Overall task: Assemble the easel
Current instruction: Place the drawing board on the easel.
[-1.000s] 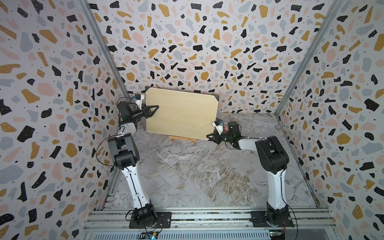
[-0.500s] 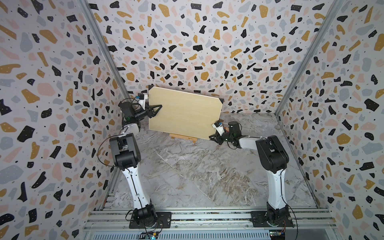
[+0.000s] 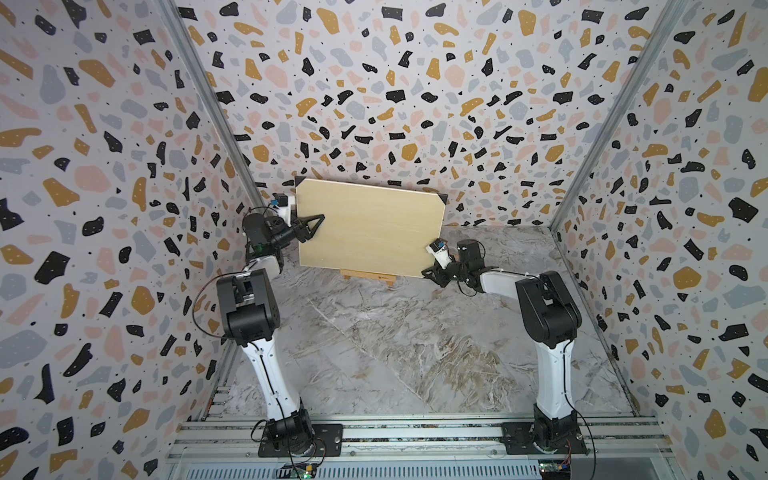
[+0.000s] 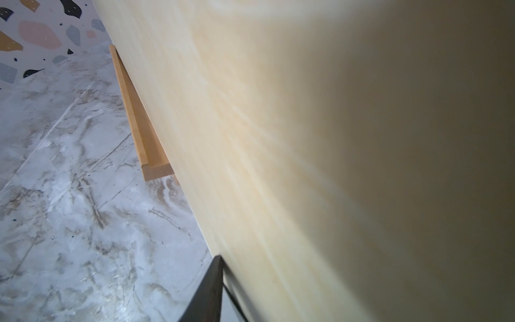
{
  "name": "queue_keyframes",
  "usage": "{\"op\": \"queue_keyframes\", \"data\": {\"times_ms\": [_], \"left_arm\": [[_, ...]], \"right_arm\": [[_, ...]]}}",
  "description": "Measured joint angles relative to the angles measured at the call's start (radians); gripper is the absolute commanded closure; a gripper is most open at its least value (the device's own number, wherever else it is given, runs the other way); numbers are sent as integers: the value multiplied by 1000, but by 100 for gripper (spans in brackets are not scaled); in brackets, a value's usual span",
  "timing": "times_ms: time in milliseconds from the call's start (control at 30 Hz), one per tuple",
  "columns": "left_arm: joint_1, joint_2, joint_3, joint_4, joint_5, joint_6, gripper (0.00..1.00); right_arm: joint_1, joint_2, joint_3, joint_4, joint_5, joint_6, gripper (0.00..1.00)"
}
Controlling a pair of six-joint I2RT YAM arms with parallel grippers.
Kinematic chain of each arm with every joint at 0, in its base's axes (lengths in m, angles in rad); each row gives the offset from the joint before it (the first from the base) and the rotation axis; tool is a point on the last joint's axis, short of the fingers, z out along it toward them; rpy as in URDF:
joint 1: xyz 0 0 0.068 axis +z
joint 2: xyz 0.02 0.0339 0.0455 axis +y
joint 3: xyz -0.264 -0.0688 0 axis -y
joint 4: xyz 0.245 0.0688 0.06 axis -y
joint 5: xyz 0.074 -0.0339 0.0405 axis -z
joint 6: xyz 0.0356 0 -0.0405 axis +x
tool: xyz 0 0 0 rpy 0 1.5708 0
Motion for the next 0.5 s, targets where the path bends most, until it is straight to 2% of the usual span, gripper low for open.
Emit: {"op": "queue_keyframes", "data": {"times_ms": [133, 267, 500], "left_arm": [[-4, -34, -75, -16, -80, -26, 87], [-14, -59, -155, 10, -115, -38, 85], [-28, -126, -272, 72, -175, -56, 76]], "right_arm": [[0, -13, 20, -15, 150, -36, 100], [-2, -13, 48, -13, 266, -68, 100], [-2, -30, 27, 14, 329, -91, 100]]}}
